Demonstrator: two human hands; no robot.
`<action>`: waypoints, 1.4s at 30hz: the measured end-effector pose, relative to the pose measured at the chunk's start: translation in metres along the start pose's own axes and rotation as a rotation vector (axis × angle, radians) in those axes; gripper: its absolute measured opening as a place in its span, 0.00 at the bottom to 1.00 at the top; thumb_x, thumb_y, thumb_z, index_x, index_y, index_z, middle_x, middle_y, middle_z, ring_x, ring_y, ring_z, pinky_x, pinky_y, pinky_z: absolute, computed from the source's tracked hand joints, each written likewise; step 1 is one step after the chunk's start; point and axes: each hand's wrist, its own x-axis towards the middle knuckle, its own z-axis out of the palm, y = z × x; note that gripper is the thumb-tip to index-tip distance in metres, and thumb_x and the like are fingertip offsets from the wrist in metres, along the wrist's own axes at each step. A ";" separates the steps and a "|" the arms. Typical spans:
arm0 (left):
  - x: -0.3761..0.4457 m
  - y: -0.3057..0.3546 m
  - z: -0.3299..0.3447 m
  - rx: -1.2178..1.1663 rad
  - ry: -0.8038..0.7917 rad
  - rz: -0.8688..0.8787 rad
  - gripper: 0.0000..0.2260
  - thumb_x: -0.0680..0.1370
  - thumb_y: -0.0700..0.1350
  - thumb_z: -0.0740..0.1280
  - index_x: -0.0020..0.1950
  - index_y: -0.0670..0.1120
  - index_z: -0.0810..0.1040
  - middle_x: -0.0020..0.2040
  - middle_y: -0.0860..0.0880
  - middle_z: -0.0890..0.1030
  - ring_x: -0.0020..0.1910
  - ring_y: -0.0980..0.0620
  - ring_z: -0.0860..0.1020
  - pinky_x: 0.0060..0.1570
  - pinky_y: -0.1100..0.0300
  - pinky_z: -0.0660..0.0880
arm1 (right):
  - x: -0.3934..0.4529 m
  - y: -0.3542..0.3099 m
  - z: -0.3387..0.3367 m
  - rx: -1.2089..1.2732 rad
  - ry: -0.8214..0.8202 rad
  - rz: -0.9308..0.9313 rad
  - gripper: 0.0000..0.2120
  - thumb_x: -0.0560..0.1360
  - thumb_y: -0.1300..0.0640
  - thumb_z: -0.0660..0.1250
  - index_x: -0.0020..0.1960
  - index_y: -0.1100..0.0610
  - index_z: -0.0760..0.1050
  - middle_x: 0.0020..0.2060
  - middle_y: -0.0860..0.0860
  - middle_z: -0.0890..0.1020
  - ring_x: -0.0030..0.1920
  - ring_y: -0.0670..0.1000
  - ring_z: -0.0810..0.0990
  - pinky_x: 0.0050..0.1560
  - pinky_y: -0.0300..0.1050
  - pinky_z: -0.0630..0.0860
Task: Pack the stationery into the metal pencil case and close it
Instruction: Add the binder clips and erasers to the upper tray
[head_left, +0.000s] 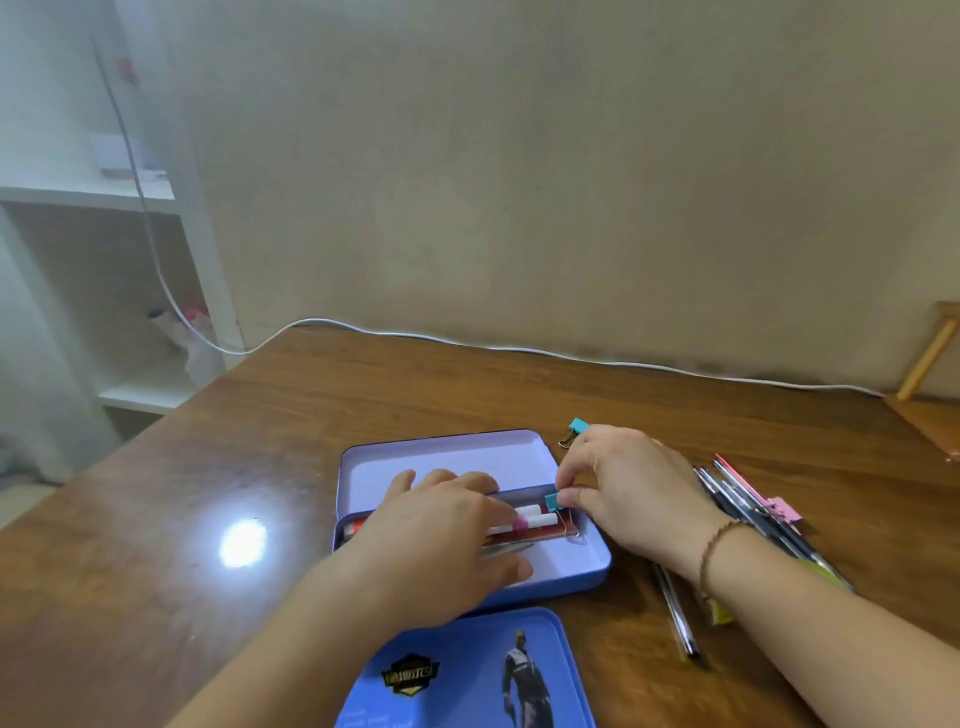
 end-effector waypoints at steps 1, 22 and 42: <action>0.000 0.000 0.000 0.006 0.005 0.001 0.22 0.78 0.65 0.59 0.70 0.62 0.70 0.74 0.57 0.67 0.70 0.50 0.67 0.72 0.44 0.58 | 0.000 -0.002 0.000 -0.007 0.001 -0.001 0.04 0.72 0.45 0.70 0.46 0.43 0.81 0.49 0.39 0.77 0.53 0.45 0.75 0.48 0.47 0.77; 0.002 -0.004 0.000 -0.055 0.076 0.028 0.25 0.77 0.63 0.63 0.73 0.60 0.65 0.69 0.58 0.72 0.64 0.52 0.73 0.67 0.52 0.67 | 0.054 0.040 0.015 -0.071 -0.066 0.189 0.09 0.72 0.45 0.69 0.52 0.40 0.75 0.54 0.48 0.79 0.56 0.51 0.75 0.49 0.47 0.75; 0.003 -0.004 0.003 -0.052 0.074 0.048 0.26 0.78 0.62 0.63 0.74 0.58 0.66 0.70 0.56 0.72 0.64 0.52 0.74 0.63 0.51 0.72 | 0.034 0.051 0.004 -0.109 -0.202 -0.081 0.15 0.73 0.44 0.67 0.60 0.35 0.74 0.64 0.45 0.73 0.69 0.52 0.65 0.68 0.57 0.65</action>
